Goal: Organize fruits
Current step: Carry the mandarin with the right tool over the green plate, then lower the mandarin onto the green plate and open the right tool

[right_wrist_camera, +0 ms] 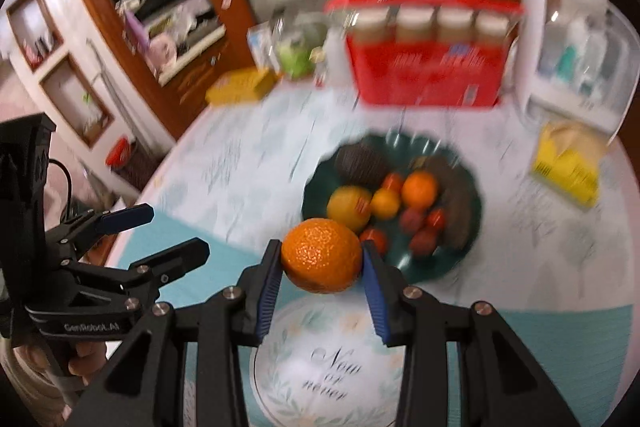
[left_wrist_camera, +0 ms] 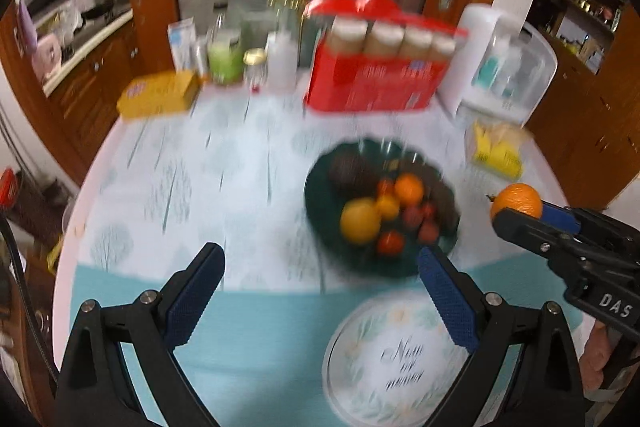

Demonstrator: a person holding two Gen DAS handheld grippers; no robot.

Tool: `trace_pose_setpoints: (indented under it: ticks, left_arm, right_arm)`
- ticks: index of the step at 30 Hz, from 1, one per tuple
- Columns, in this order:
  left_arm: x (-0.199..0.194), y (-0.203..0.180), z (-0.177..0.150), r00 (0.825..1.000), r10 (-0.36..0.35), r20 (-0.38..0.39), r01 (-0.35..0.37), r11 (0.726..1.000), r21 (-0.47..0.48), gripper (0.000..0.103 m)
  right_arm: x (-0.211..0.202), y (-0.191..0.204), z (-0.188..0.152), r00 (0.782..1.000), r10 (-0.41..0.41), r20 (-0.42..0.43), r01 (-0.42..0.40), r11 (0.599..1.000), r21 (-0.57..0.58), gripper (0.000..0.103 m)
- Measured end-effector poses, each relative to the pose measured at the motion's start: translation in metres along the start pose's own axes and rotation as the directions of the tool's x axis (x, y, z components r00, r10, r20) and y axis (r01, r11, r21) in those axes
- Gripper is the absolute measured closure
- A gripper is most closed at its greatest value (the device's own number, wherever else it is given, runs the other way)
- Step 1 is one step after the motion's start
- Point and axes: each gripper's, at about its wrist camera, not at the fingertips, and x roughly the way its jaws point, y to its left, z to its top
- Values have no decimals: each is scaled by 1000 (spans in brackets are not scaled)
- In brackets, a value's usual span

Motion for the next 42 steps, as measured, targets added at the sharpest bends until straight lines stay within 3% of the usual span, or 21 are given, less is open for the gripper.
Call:
trace_pose_setpoints:
  ticks: [6,10,18,25,31,36,42]
  left_arm:
    - [3,-17,43,999,8,52,-9,1000,17,5]
    - [33,-21,51,999,35,11,-35,999,2,4]
    - [104,-6,29,990,72,-119,-78,996,-49,4]
    - [147,4,22,981,68,-184,-84,993,-79,4]
    - [164,1,22,980,56,-193,-69,996,-58,4]
    - [172,2,20,977,39,-210,-54,996,-67,4]
    - [173,3,15,975,29,-219,-47,996,-76,4]
  right_arm:
    - [-15,-16,46,994,-37,103,36,999,12,64]
    - [17,-34,54,997,-54,58,52,998,40,64]
    - [102,-57,17,994,-48,-99,56,995,82,64]
    - [157,-58,-9,981,-68,-182,80,995,61,64]
    - [173,-58,-18,976,-131,-175,134,991,3,62]
    - [165,-64,-17,990,-85,-114,89,995,33,55]
    - [159,-67,-14,992,-101,-74,104,994,35,55]
